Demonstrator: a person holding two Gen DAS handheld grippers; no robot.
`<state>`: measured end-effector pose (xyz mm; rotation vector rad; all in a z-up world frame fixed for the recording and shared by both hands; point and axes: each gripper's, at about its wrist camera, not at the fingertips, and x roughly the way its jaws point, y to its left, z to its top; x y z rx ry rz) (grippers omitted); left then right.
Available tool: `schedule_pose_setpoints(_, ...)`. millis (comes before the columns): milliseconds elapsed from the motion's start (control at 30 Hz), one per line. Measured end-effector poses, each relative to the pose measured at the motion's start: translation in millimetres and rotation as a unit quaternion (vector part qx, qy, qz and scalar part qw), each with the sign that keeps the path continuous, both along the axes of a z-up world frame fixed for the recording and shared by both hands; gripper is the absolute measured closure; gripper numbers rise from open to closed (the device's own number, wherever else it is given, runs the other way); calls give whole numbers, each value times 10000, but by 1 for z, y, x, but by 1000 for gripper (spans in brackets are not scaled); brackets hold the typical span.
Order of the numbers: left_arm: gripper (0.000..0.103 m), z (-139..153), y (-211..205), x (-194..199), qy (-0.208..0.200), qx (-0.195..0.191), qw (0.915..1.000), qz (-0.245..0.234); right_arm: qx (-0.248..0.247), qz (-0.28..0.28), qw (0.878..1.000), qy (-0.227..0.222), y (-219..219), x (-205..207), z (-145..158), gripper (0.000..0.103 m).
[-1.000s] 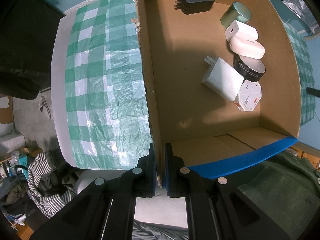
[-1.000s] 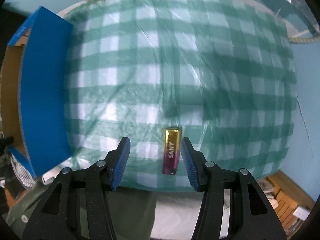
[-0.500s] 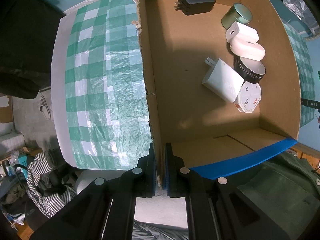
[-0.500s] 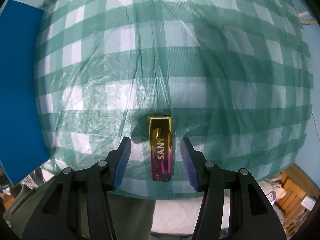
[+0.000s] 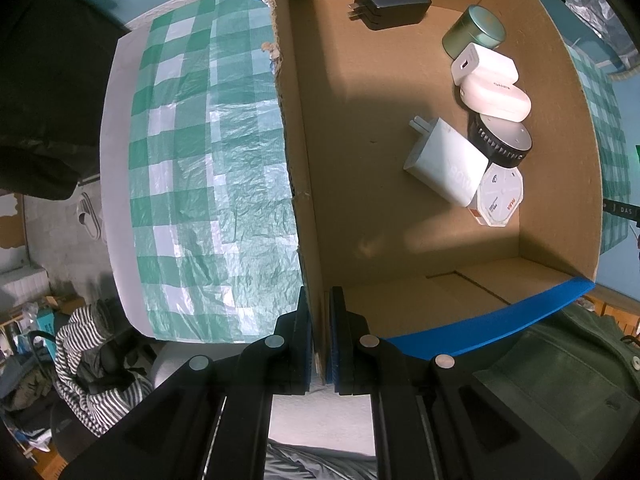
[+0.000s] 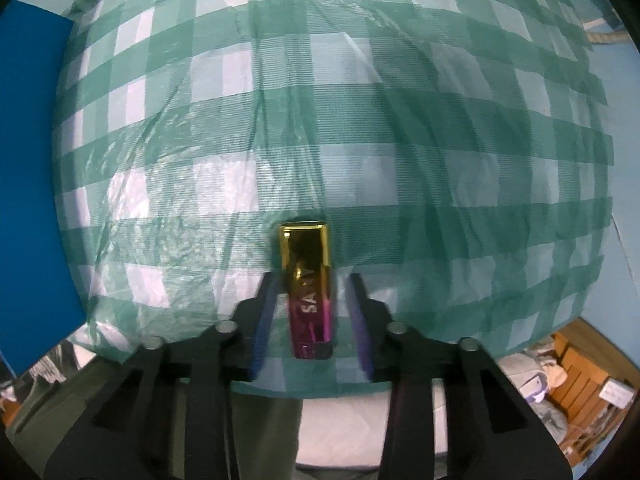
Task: Organize rigid objects
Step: 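Grasp the gold-and-pink USB stick with the right tool, then carry the USB stick into the box and open the right tool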
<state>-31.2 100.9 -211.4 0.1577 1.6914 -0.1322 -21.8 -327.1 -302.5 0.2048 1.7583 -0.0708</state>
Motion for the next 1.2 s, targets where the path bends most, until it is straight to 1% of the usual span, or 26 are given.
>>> schedule_pose_setpoints(100, 96, 0, -1, 0, -3, -4, 10000, 6, 113, -132, 9998, -28, -10, -4, 1, 80)
schedule_pose_setpoints(267, 96, -1, 0, 1, -4, -2, 10000, 7, 146, -77, 9999, 31, -13, -4, 1, 80)
schedule_pose_setpoints(433, 96, -2, -1, 1, -4, 18, 10000, -17, 204, 60, 9998, 12, -20, 0, 17, 80)
schedule_pose_setpoints(667, 96, -2, -1, 1, -7, 17, 10000, -15, 253, 336, 9991, -81, -8, 12, 35, 80)
schedule_pose_setpoints(833, 96, -1, -2, 1, -25, 5, 10000, -3, 244, 626, 9976, -143, 4, 23, 54, 81)
schedule_pose_setpoints(1033, 96, 0, -1, 2, -41, -10, 10000, 7, 321, 940, 9944, -371, 25, 43, 87, 80)
schedule_pose_setpoints(1200, 96, 0, 0, 2, -50, -19, 10000, 13, 428, 1209, 9900, -594, 52, 60, 115, 80)
